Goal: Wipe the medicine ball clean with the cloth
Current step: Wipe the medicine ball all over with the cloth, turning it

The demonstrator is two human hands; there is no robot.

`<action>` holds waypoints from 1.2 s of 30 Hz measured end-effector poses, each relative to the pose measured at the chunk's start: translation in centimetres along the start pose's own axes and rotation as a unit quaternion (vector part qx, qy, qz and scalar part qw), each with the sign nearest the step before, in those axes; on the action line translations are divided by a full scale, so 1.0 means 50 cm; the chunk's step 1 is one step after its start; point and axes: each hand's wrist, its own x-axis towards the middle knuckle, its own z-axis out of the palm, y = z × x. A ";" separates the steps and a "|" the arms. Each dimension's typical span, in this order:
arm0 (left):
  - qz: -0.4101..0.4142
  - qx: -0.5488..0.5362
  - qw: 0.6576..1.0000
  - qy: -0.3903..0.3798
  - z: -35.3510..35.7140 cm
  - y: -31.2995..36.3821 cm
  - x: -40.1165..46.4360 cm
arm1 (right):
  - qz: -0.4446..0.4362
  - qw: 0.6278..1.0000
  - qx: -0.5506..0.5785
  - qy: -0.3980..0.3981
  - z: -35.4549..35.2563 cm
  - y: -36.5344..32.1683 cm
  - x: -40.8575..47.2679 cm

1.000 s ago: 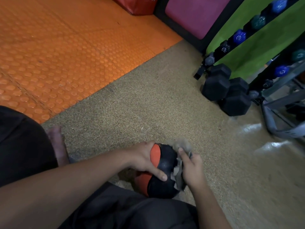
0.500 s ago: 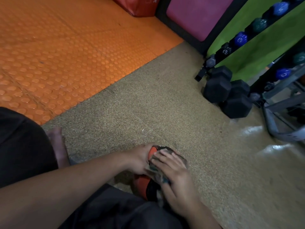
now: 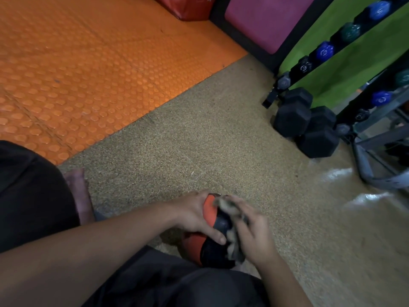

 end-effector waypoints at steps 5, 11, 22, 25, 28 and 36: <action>0.005 0.004 1.000 -0.007 0.002 -0.004 0.007 | 0.093 0.992 -0.041 0.072 0.020 -0.008 -0.001; 0.002 0.000 1.000 -0.001 0.008 -0.021 0.008 | -0.046 0.999 -0.007 -0.024 0.008 0.018 -0.001; -0.034 -0.071 0.996 0.037 -0.040 -0.017 0.029 | 0.400 0.763 0.455 0.225 -0.036 0.102 -0.006; 0.029 -0.109 0.987 0.111 -0.032 0.006 0.036 | 0.377 0.810 0.410 0.184 -0.016 0.085 0.006; 0.075 -0.110 0.985 0.109 -0.035 0.009 0.039 | 0.358 0.861 0.334 0.139 0.001 0.057 0.020; 0.132 -0.019 0.986 0.102 -0.037 -0.025 0.045 | 0.449 0.798 0.389 0.105 -0.011 0.031 0.005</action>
